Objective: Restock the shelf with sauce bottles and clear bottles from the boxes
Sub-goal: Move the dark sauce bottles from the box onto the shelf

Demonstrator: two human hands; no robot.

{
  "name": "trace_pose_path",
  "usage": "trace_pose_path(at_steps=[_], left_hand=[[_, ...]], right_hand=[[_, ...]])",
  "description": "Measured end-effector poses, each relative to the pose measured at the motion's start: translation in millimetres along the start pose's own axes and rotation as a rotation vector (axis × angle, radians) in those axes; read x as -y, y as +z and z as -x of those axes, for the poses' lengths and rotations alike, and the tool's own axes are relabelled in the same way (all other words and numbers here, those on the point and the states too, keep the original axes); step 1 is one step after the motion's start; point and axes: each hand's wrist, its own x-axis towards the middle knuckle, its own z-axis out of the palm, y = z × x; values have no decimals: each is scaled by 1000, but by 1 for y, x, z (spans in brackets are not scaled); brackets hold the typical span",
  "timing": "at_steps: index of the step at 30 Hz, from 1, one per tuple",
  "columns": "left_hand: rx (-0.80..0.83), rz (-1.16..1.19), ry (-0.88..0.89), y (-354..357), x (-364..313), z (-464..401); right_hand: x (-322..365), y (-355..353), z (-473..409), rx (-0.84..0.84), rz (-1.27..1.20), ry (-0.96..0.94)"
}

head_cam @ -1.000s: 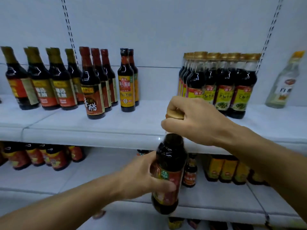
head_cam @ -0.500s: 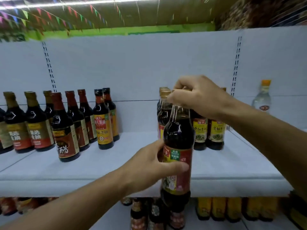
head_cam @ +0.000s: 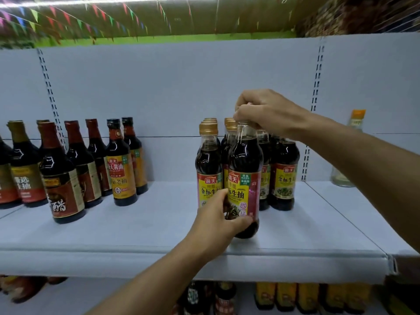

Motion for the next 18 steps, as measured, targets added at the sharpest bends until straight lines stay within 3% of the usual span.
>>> trace_pose_path(at_steps=[7,18], left_hand=[[-261,-148,-37,22,19,-12],[-487,-420,-1,49,41,-20]], right_hand=[[-26,13,-9,98,26,-10],[-39,18,-12,165,122,-37]])
